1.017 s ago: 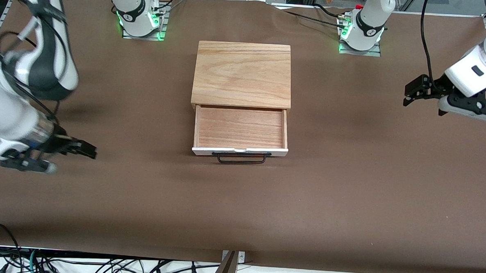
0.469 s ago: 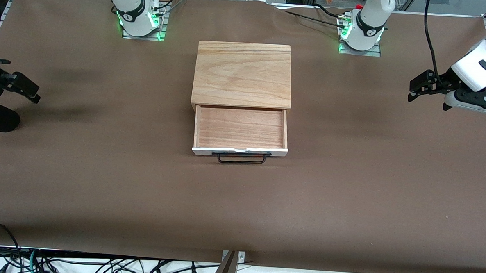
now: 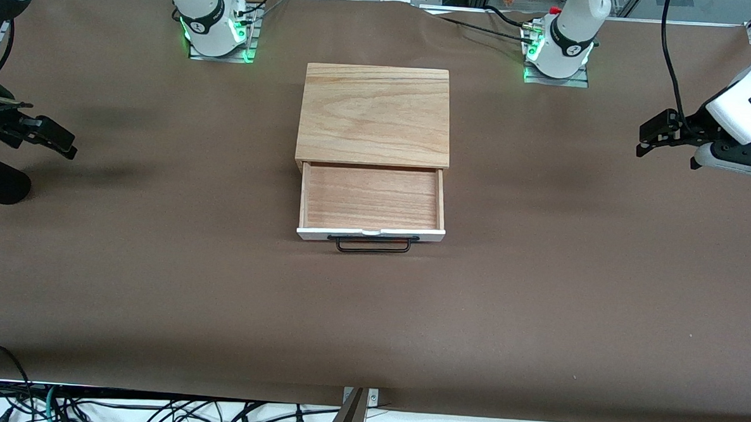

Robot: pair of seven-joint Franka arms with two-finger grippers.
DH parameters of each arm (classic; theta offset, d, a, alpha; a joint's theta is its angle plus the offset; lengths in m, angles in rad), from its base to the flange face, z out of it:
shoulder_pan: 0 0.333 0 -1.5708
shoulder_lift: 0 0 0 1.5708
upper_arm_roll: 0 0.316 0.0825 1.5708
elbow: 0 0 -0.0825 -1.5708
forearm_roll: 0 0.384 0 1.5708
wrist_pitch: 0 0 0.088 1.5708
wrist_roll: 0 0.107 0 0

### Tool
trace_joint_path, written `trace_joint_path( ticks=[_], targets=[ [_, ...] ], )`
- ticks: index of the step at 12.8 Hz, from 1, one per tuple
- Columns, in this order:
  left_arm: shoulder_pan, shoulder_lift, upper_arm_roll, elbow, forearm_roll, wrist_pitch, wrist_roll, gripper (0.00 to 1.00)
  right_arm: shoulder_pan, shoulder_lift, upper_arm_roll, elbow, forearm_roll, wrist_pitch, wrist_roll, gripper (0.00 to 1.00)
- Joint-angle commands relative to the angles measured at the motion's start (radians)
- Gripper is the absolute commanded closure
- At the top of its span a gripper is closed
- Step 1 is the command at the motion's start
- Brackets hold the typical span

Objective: Pull top drawer with both arms simultaneously

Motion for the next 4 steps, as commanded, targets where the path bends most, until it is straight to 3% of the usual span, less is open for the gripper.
trace_joint_path(
  ticks=[1, 4],
  targets=[
    [0.002, -0.001, -0.012, 0.016, 0.008, -0.016, -0.003, 0.00, -0.013, 0.018, 0.016, 0.024, 0.015, -0.019, 0.011, 0.00],
    [0.001, -0.001, -0.015, 0.017, 0.008, -0.016, -0.005, 0.00, -0.015, 0.034, 0.016, 0.034, 0.016, -0.019, 0.009, 0.00]
  ],
)
